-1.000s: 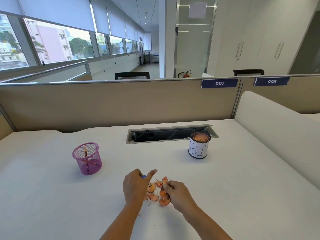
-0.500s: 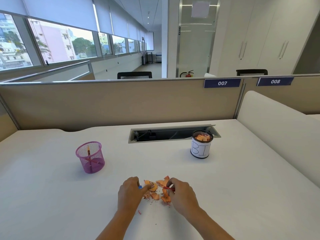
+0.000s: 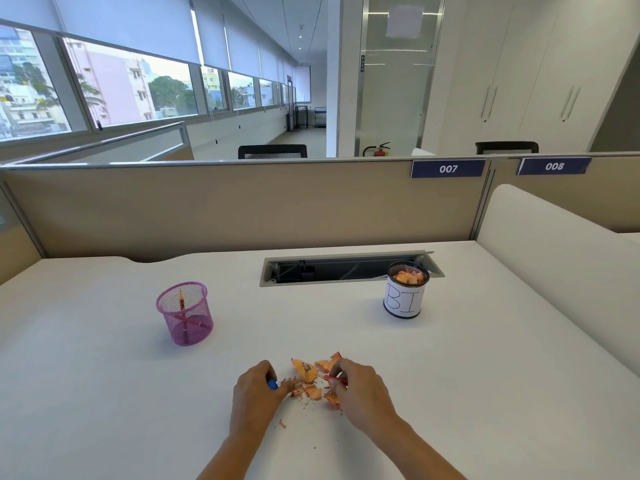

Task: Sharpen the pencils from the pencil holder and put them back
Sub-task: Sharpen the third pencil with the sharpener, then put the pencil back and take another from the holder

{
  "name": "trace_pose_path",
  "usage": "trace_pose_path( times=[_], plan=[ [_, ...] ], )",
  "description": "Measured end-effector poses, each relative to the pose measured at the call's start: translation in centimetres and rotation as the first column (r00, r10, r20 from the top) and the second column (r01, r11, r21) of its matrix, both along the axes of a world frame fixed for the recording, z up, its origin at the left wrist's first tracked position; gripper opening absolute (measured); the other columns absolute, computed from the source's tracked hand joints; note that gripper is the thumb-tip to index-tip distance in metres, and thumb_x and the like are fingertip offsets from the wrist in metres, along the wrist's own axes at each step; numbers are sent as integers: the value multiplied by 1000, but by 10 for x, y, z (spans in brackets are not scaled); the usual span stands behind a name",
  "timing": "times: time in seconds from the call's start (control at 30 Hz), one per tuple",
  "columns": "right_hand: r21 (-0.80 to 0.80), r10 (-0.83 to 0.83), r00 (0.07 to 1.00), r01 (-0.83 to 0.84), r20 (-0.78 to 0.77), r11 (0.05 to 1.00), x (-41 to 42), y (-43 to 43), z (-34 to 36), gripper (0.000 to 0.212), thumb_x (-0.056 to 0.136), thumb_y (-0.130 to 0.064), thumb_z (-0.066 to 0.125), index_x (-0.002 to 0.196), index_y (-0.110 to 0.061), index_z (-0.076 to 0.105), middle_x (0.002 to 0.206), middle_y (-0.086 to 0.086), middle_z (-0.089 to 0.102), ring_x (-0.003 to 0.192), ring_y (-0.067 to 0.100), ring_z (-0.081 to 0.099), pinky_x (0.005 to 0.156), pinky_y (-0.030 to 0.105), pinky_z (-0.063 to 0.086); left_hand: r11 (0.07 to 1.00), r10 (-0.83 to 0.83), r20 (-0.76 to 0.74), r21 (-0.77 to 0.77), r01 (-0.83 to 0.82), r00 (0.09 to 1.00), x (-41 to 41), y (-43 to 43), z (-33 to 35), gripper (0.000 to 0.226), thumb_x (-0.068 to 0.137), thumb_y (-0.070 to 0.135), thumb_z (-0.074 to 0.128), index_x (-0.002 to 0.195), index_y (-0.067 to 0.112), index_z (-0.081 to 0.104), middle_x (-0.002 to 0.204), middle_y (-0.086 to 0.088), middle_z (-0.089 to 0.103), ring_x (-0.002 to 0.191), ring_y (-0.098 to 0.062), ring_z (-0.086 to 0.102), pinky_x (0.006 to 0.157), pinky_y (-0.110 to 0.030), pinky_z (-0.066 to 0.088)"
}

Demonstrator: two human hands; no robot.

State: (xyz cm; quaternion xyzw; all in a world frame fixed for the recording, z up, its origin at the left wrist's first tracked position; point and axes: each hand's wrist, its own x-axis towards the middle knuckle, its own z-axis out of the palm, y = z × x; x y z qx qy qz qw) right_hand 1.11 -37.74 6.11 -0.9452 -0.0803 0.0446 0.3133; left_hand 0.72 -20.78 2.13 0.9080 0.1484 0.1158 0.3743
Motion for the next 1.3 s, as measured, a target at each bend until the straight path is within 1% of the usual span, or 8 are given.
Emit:
trace_pose_path(
  times=[0.2, 0.27, 0.37, 0.57, 0.7, 0.9, 1.07, 1.3],
  plan=[
    [5, 9, 1000, -9, 0, 1000, 0, 1, 0, 20, 95, -22, 48, 111, -20, 60, 107, 2, 68, 93, 17, 62, 80, 27, 49, 993, 8, -47, -113, -13, 999, -2, 5, 3, 34, 59, 28, 84, 65, 22, 52, 75, 1, 60, 70, -20, 57, 60, -25, 44],
    [12, 15, 1000, -15, 10, 1000, 0, 3, -1, 21, 95, -19, 47, 112, -18, 60, 109, 3, 67, 87, 16, 58, 80, 25, 48, 993, 6, -69, -119, -14, 998, -2, 8, 3, 27, 62, 22, 83, 69, 20, 57, 78, 0, 63, 72, -18, 57, 61, -22, 43],
    [16, 29, 999, -29, 30, 999, 0, 5, -2, 26, 94, -11, 43, 114, -15, 60, 114, 2, 64, 99, 16, 58, 82, 20, 43, 995, -14, -87, -105, 5, 996, -2, 9, 5, 20, 68, 18, 79, 75, 18, 60, 77, 1, 62, 68, -14, 58, 59, -16, 41],
    [-24, 54, 996, -52, 74, 998, -5, 4, -5, 25, 93, -15, 44, 112, -17, 60, 114, 1, 62, 103, 15, 58, 88, 22, 44, 986, 115, 148, -135, -95, 982, -9, 9, 10, 21, 69, 13, 78, 80, 18, 61, 81, -3, 65, 56, -19, 53, 67, -26, 40],
    [-51, 60, 995, -56, 74, 997, -5, 3, -5, 24, 94, -17, 45, 113, -18, 60, 115, -1, 62, 106, 15, 57, 89, 24, 45, 992, 84, 61, -101, -77, 995, -9, 15, 4, 20, 69, 14, 78, 87, 9, 69, 78, -1, 63, 66, -19, 52, 62, -18, 36],
    [-61, 58, 994, -53, 88, 997, -6, 3, -6, 28, 95, -17, 46, 119, -20, 60, 118, -2, 64, 109, 15, 58, 91, 25, 45, 985, 121, 73, -131, -111, 990, -12, 13, 0, 18, 69, 16, 78, 83, 16, 67, 77, 1, 63, 69, -20, 52, 71, -25, 38],
    [-100, 86, 988, -73, 126, 992, -5, 6, -7, 37, 99, -17, 35, 132, -22, 51, 125, -1, 55, 114, 15, 51, 92, 22, 39, 988, 50, 34, -151, -44, 998, -14, 14, 1, 20, 68, 17, 79, 73, 24, 60, 70, 9, 61, 66, -15, 52, 60, -16, 37],
    [-70, 81, 990, -73, 114, 995, 0, 19, -5, 25, 96, -25, 46, 113, -27, 64, 111, -6, 64, 105, 15, 56, 87, 28, 40, 914, 188, 80, -380, -145, 979, -12, 28, 6, 22, 69, 12, 78, 78, 23, 61, 68, 0, 66, 46, -11, 57, 49, -9, 47]
  ],
)
